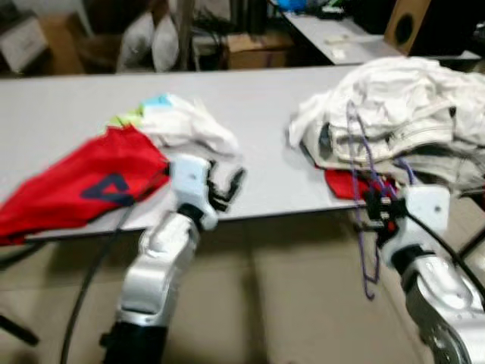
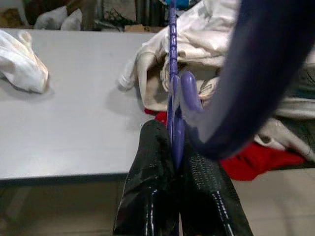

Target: Hang hanger

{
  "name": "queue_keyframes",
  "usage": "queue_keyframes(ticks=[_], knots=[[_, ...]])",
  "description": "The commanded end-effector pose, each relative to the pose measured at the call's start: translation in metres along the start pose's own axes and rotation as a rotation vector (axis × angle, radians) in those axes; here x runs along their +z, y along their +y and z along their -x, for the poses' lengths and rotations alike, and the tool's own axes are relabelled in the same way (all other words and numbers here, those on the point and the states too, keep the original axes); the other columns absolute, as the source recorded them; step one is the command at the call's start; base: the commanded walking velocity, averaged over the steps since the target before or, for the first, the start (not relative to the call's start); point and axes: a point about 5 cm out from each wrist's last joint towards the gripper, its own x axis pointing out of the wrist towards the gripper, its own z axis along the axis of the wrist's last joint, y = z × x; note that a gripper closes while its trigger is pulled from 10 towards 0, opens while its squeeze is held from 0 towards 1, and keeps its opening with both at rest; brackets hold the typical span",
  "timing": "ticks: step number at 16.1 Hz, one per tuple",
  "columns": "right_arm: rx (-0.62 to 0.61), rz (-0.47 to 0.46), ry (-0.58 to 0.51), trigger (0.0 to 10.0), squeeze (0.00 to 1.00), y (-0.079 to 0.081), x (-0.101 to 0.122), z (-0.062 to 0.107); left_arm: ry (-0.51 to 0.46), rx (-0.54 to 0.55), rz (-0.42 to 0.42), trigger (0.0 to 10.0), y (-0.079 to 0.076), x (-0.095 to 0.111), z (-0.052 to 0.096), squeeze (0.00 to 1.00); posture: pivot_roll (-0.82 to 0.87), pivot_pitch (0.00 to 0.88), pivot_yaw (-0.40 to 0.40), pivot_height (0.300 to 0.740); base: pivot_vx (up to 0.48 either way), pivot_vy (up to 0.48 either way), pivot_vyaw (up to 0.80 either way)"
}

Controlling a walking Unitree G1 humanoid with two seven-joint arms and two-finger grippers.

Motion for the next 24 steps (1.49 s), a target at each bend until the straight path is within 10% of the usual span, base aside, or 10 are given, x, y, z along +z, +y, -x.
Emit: queue_keyframes(ticks=[1, 6, 7, 8, 24], knots=[[0.017, 0.0, -0.01, 10.0, 0.0, 0.004, 0.003, 0.0, 0.013, 0.032, -0.013, 10.0, 0.007, 0.002, 0.002, 0.0, -0.06, 0.0, 0.007, 0.74, 0.0, -0.334, -0.64], [0.027, 0.013, -0.022, 10.0, 0.0, 0.001, 0.005, -0.002, 0.038, 0.045, 0.023, 10.0, 0.006, -0.002, 0.002, 0.1, -0.06, 0.0, 0.006, 0.74, 0.0, -0.48, -0.22], [0.028, 0.02, -0.034, 10.0, 0.0, 0.0, 0.007, -0.001, 0.043, 0.037, 0.049, 10.0, 0.005, -0.003, 0.001, 0.8, -0.06, 0.0, 0.003, 0.74, 0.0, -0.48, 0.0], [0.03, 0.018, -0.046, 10.0, 0.0, 0.0, 0.009, -0.001, 0.044, 0.032, 0.062, 10.0, 0.005, -0.002, 0.001, 1.0, -0.07, 0.0, 0.005, 0.74, 0.0, -0.48, 0.0], [-0.032, 0.051, -0.087, 10.0, 0.0, -0.011, 0.013, -0.004, -0.014, 0.05, 0.024, 10.0, 0.006, 0.007, -0.016, 1.0, -0.09, 0.0, 0.012, 0.74, 0.259, -0.035, -0.14]])
